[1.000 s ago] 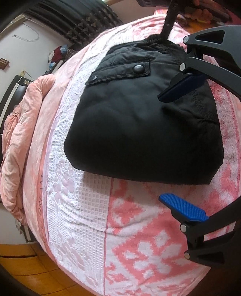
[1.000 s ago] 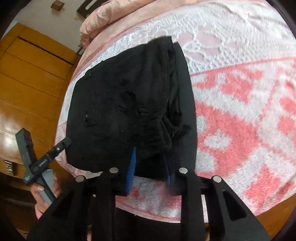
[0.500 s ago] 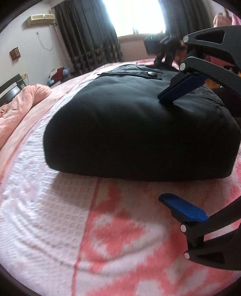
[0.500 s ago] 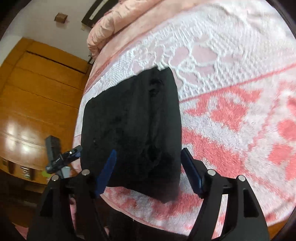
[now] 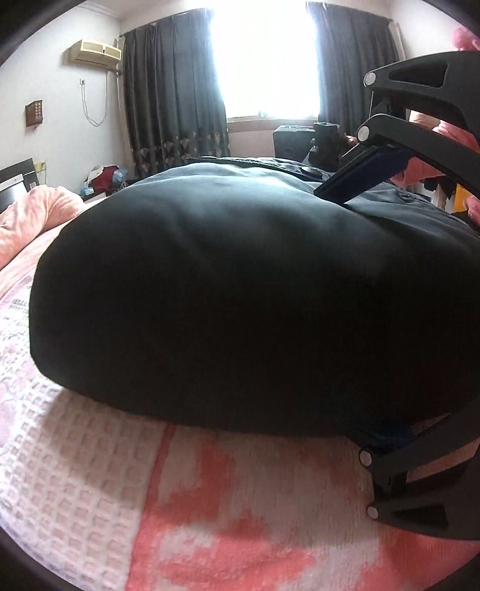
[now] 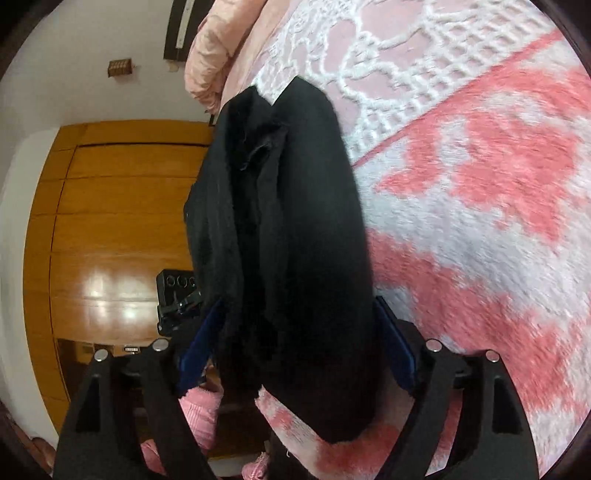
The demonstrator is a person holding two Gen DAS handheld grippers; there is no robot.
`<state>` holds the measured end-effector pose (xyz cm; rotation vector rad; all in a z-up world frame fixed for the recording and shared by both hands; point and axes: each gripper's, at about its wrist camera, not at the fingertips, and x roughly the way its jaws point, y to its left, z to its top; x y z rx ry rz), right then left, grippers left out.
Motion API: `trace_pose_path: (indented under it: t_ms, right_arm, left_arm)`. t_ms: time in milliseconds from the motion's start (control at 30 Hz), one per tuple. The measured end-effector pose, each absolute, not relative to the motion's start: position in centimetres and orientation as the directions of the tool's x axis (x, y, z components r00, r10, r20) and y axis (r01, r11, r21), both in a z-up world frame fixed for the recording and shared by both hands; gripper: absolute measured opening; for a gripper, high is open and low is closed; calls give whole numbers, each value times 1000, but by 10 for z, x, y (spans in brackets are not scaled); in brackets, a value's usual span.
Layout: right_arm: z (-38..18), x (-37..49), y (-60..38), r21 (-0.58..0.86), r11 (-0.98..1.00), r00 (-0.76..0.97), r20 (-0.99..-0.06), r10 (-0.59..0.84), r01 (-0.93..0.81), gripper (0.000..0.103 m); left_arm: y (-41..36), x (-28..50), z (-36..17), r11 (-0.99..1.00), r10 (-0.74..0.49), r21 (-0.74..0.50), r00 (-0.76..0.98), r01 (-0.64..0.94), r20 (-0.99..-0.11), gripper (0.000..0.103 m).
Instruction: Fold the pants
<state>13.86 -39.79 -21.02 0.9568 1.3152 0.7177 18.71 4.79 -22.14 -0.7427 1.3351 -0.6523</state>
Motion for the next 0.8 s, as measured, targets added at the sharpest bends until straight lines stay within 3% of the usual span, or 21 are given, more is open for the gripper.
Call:
trace_pose_path:
  t_ms: [100, 167, 200, 267, 333, 433, 567, 800]
  right_arm:
    - [-208, 142, -388, 874, 483, 113, -485, 867, 51, 85]
    - [-207, 143, -384, 861, 508, 105, -508, 855, 29, 84]
    - [-205, 142, -381, 844, 536, 103, -535, 839, 12, 77]
    - [-203, 141, -382, 836, 548, 116, -544, 831, 0, 69]
    - [-195, 137, -388, 844, 536, 145, -527, 837, -23, 51]
    - [-173, 131, -386, 815, 573, 177, -553, 814, -85, 42]
    - [-148, 128, -381, 779, 609, 212, -577, 789, -150, 39]
    - [-98, 132, -381, 697, 664, 283, -601, 747, -271, 38]
  left_arm:
    - [46, 183, -219, 619, -777, -785, 136, -11, -615, 97]
    - [46, 179, -215, 636, -759, -771, 159, -29, -632, 85]
    - [46, 177, -213, 637, -756, -771, 169, -31, -632, 80]
    - [44, 170, -204, 635, -753, -772, 200, -25, -626, 62]
    - [40, 163, -197, 640, -742, -768, 238, -25, -627, 52]
    - [40, 153, -192, 627, -738, -778, 302, -23, -604, 42]
    - [38, 146, -183, 609, -740, -793, 358, -3, -569, 36]
    - [25, 171, -146, 603, -743, -792, 427, 93, -515, 36]
